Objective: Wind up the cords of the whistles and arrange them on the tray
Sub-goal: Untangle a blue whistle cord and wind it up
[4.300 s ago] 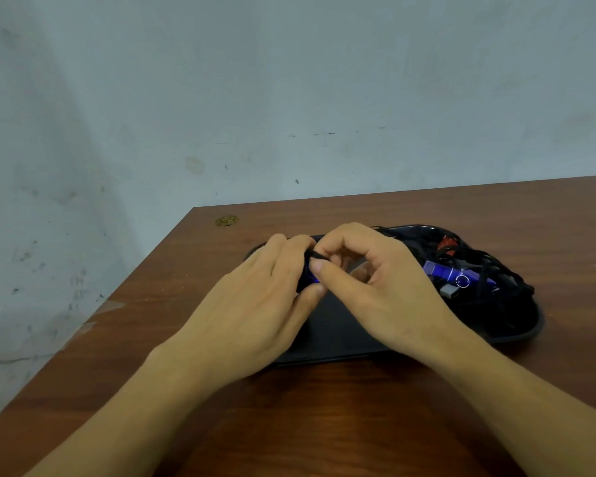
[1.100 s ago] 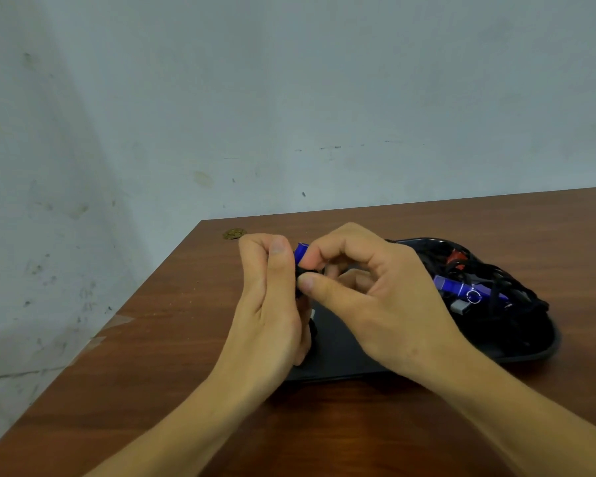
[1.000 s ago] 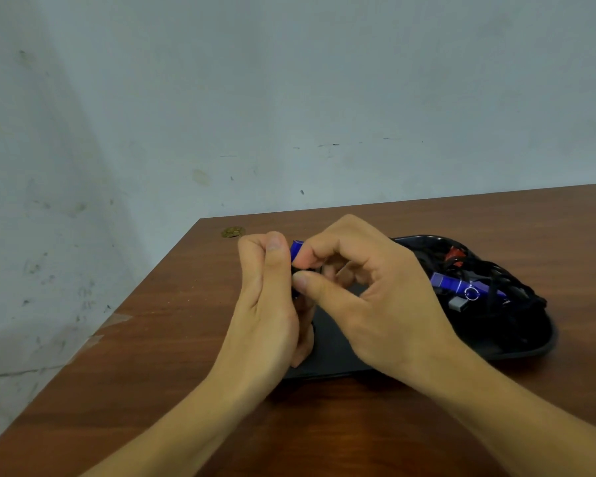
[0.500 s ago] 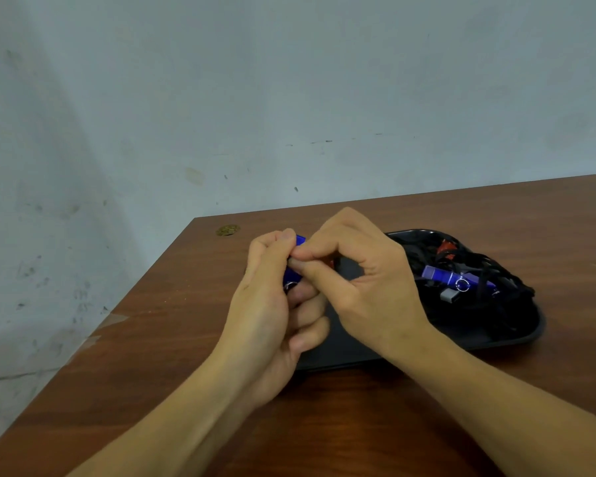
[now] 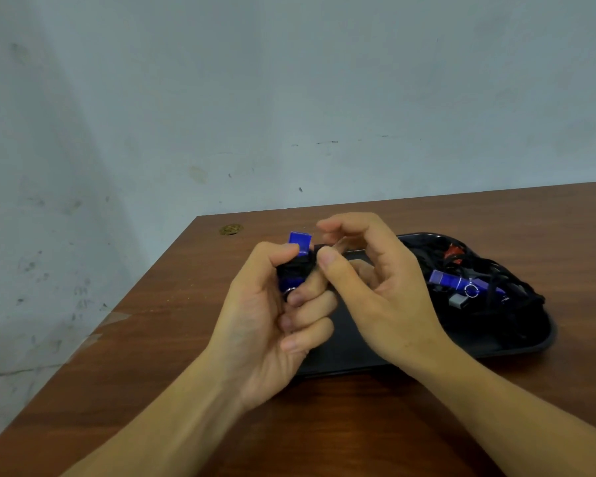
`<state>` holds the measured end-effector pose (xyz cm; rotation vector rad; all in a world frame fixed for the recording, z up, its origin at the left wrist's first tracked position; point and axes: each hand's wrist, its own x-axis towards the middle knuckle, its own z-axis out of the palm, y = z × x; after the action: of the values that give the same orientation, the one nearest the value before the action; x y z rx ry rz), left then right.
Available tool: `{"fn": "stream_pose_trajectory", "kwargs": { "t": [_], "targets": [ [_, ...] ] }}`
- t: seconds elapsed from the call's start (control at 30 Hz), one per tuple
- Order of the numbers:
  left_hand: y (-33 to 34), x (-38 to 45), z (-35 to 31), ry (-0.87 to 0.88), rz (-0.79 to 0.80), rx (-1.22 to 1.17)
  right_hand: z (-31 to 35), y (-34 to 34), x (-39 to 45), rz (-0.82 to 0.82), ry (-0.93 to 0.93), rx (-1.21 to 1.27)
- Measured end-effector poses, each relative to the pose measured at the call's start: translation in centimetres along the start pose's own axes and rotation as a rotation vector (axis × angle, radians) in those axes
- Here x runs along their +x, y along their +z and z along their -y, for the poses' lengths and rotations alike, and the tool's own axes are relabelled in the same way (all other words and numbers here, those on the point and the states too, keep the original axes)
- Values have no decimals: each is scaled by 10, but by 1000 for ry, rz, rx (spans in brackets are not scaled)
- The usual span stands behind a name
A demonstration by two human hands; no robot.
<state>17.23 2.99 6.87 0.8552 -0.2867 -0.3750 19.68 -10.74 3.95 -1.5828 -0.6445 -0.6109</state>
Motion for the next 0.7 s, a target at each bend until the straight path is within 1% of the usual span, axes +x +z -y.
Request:
{"fn": "stream_pose_trajectory", "kwargs": {
  "t": [0.07,0.13,0.2,0.3,0.4,0.5,0.57,0.7],
  "targets": [
    [0,-1,1,4,-3,14,2,0,1,45,59,50],
    [-1,-2,3,10,-10,16,7,1,0,78,116,158],
    [0,-3,5,15,-24,21,11,2,-1,79,167,239],
    [0,-3,5,35,-62,60,12,3,0,92,227,289],
    [0,-3,7,102,-96,122,13,3,0,142,278,365],
    [-1,-1,8,160,-108,161,17,5,-2,161,330,386],
    [-2,0,8,176,-94,173,18,5,-3,179,402,428],
    [0,-1,10,202,-75,235,15,3,-1,267,596,602]
  ]
}}
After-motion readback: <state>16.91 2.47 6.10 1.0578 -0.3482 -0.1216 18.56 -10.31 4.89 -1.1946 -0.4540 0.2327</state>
